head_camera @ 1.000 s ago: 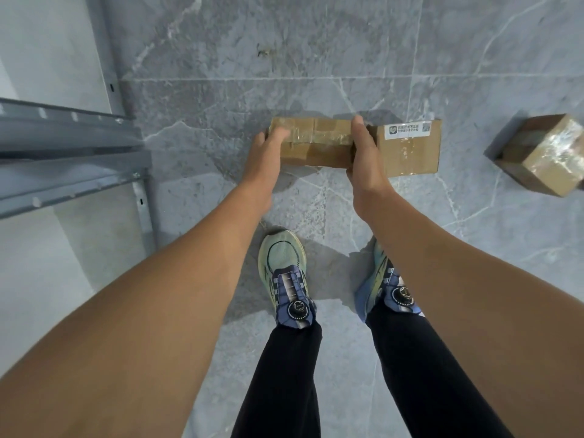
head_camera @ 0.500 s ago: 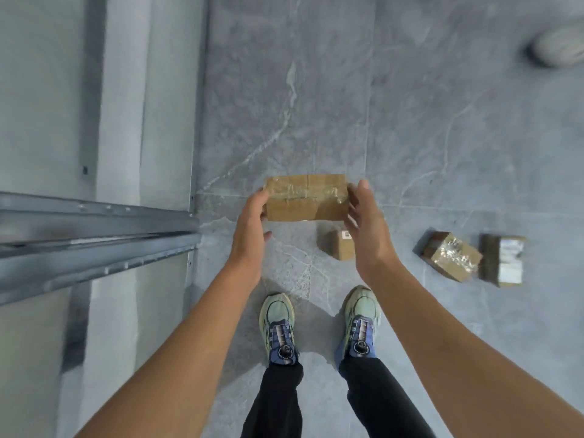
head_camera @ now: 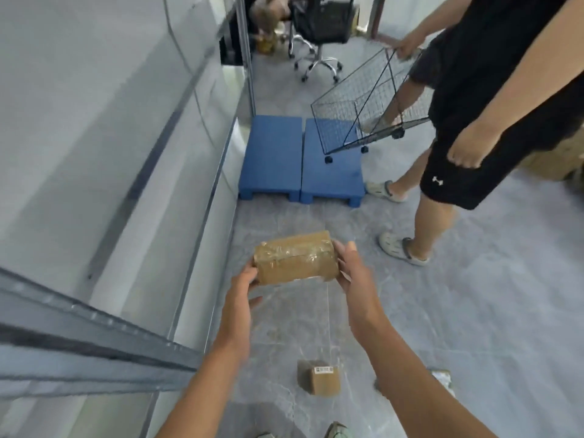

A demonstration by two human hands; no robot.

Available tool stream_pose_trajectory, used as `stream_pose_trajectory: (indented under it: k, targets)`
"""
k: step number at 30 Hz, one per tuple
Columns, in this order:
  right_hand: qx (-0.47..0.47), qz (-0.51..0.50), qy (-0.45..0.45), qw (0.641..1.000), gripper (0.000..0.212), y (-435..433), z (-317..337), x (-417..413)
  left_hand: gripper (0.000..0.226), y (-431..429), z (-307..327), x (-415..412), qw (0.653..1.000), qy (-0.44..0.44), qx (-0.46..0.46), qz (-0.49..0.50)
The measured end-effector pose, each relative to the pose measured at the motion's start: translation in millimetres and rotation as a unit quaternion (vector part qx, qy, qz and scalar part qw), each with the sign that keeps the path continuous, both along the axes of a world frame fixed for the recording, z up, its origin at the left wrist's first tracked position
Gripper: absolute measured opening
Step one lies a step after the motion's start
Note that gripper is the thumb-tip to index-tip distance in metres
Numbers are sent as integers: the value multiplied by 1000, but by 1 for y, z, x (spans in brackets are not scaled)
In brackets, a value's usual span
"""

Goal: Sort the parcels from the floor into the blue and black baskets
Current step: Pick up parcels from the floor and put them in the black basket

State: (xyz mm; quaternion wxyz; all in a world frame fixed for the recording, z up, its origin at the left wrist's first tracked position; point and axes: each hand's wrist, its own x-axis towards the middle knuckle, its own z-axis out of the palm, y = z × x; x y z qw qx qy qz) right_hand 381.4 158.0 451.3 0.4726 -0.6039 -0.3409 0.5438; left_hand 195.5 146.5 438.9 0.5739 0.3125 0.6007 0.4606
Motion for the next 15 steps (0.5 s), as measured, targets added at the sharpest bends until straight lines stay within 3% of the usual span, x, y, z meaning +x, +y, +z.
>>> stream_pose_trajectory:
  k: [5,9,12,15]
  targets:
    - [37,1,13,999,49,0,100,3,56,3,100,-6,996,18,76,-37]
    - [80,9,14,997,54,-3,163,1,54,5,163,-15,990,21,130,-44]
    - [105,23,20,994,59,-8,200,-4,39,4,198,-22,987,21,150,-44]
    - [129,12,32,991,51,-13,227,-14,39,1,226,-27,983,22,172,-52]
